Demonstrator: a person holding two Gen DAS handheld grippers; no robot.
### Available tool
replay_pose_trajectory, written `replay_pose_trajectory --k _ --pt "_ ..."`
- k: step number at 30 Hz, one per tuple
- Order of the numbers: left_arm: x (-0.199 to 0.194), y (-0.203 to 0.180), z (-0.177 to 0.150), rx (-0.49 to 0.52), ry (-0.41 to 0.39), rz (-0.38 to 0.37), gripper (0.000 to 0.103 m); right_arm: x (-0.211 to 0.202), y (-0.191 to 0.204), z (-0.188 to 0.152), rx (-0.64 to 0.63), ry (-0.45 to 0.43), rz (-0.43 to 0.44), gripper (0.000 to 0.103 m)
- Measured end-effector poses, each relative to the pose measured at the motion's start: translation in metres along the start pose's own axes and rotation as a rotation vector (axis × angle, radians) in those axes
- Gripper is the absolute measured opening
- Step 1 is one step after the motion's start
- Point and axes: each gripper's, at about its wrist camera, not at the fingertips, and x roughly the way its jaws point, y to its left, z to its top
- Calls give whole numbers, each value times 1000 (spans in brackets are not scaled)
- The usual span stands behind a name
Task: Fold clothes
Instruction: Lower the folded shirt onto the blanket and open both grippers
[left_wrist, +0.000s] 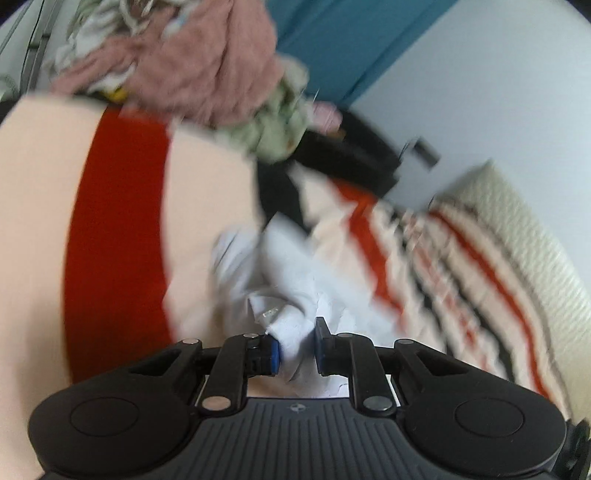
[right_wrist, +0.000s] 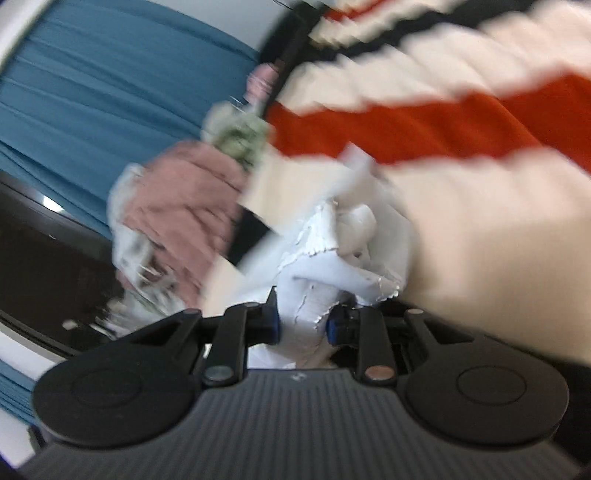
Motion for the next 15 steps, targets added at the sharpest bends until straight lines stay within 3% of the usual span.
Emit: replay_pose_trajectory --k 5,8,11,15 --pt "2 8 -31 124 49 90 29 -10 -30 -23 42 56 -29 32" --pt "-17 2 -34 166 51 127 30 -32 -18 -26 12 92 -107 33" --pt "-54 -12 -36 190 36 144 38 -62 1 -33 -39 124 -187 34" --pt "-130 -39 -39 231 -2 121 40 -115 40 -48 -191 100 -159 34"
